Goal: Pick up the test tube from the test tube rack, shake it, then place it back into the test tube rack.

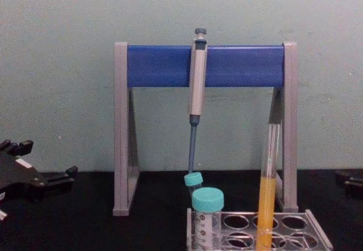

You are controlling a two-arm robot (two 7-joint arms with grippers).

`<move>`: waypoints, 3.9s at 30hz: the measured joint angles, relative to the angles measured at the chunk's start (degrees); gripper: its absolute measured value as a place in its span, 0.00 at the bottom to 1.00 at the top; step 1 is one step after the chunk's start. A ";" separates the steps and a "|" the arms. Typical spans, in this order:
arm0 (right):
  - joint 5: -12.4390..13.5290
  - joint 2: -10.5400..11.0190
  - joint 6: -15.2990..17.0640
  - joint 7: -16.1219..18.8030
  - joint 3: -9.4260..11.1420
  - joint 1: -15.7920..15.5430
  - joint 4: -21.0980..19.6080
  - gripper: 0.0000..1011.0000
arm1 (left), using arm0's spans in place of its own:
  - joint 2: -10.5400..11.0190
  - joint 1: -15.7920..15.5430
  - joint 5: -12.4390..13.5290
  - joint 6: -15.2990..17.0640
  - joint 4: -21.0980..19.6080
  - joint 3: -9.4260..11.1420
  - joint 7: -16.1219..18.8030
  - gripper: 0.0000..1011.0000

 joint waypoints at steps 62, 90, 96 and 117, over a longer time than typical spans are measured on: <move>15.25 -11.01 14.13 15.54 -2.59 8.06 5.69 0.99 | 0.00 0.00 0.00 0.00 0.00 0.00 0.00 0.99; 15.22 -10.91 14.03 15.52 -2.40 7.89 5.51 0.58 | 0.00 0.00 0.00 0.00 0.00 0.00 0.00 0.99; 15.20 -10.91 14.03 15.51 -2.40 7.89 5.51 0.40 | 0.00 0.00 0.00 0.00 0.00 0.00 0.00 0.99; 15.15 -10.91 14.03 15.50 -2.40 7.89 5.51 0.23 | 0.00 0.00 0.00 0.00 0.00 0.00 0.00 0.99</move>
